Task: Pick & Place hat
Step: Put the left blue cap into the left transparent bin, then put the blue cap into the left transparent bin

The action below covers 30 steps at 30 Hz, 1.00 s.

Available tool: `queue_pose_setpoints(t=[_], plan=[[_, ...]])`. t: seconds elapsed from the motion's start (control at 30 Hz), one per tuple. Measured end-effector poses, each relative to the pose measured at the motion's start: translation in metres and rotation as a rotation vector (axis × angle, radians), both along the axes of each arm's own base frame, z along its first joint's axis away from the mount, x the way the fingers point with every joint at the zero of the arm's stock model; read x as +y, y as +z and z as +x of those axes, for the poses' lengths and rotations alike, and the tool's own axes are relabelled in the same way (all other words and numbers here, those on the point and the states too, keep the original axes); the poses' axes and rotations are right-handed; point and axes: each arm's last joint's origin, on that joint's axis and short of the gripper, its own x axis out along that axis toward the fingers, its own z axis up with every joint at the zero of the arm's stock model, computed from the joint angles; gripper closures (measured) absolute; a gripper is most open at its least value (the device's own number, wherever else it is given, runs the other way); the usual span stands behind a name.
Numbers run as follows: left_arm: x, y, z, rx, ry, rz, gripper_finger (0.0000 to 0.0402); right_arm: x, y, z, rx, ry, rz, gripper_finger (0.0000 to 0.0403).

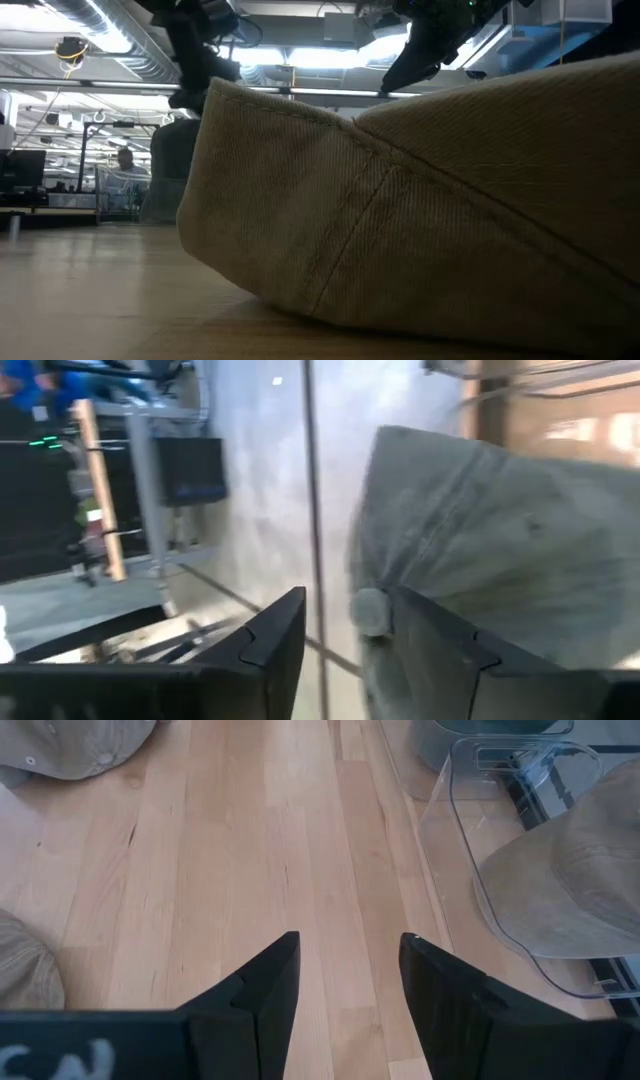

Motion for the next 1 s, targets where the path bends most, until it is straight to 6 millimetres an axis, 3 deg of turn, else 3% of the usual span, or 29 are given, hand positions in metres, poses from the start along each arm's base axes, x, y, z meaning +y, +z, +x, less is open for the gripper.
queue_pose_setpoints(t=[0.37, 0.5, 0.77, 0.9, 1.0], plan=[[0.005, 0.011, 0.006, -0.026, 0.068, 0.154, 0.0238, 0.000, 0.000, 0.000, 0.001, 0.000, 0.000, 0.0229], [-0.002, 0.014, 0.009, -0.175, 0.100, 0.138, 0.0239, 0.000, 0.000, 0.000, 0.001, 0.000, 0.000, 0.0229], [-0.024, 0.025, 0.019, -0.768, -0.139, -0.330, 0.0236, 0.000, 0.000, 0.000, 0.004, 0.019, -0.022, 0.0229], [-0.038, 0.026, 0.037, -0.881, -0.319, -0.538, 0.0236, 0.000, 0.000, 0.000, -0.002, 0.019, -0.012, 0.0229], [-0.055, 0.022, 0.060, -0.878, -0.406, -0.596, 0.0238, 0.001, 0.000, 0.000, -0.006, 0.006, 0.010, 0.0229]])
